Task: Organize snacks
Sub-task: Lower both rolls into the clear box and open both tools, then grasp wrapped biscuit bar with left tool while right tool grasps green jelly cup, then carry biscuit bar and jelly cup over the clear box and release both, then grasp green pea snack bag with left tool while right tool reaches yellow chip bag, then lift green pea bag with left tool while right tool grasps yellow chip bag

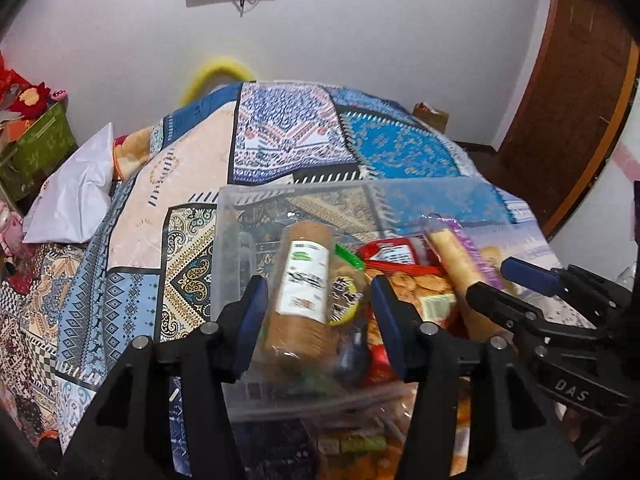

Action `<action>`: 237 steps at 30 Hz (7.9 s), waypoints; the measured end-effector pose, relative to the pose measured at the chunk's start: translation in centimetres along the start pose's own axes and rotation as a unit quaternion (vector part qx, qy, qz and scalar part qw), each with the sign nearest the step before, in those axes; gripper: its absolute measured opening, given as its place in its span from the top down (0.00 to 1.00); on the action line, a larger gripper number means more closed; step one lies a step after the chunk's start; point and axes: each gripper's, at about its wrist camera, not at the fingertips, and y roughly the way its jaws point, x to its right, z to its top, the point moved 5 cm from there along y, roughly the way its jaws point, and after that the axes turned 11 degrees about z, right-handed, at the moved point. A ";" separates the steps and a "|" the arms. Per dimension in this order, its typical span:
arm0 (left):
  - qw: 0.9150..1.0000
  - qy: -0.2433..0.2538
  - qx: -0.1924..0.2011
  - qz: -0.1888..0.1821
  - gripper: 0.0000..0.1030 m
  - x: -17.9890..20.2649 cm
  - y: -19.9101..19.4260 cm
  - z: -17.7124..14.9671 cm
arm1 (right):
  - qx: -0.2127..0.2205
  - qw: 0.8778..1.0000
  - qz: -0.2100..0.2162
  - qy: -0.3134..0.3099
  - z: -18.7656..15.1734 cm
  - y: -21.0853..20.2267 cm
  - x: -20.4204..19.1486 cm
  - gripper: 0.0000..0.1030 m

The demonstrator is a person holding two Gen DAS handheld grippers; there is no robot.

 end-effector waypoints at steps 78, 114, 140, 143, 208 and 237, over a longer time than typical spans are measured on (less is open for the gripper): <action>0.981 0.141 -0.103 -0.086 0.63 10.8 -4.0 -15.0 | -0.003 0.993 0.031 0.111 -12.5 -9.9 2.8 0.63; 0.997 -0.004 0.068 -0.040 0.63 2.3 -7.5 1.9 | 0.106 0.993 0.015 0.055 1.9 -7.9 2.6 0.63; 0.998 0.006 -0.032 -0.048 0.63 6.7 4.8 2.8 | 0.040 0.999 -0.023 0.029 3.5 0.0 5.2 0.63; 0.998 0.003 -0.040 -0.047 0.63 6.8 5.4 2.5 | 0.029 0.999 -0.016 0.032 3.3 0.6 5.3 0.63; 0.988 0.068 -0.123 -0.060 0.52 4.9 -5.6 -17.3 | -0.035 0.997 0.005 0.069 -12.0 -6.7 0.2 0.39; 0.997 0.049 -0.028 -0.056 0.57 3.5 -7.1 -10.0 | -0.080 0.996 -0.006 0.048 -9.3 -0.8 2.5 0.39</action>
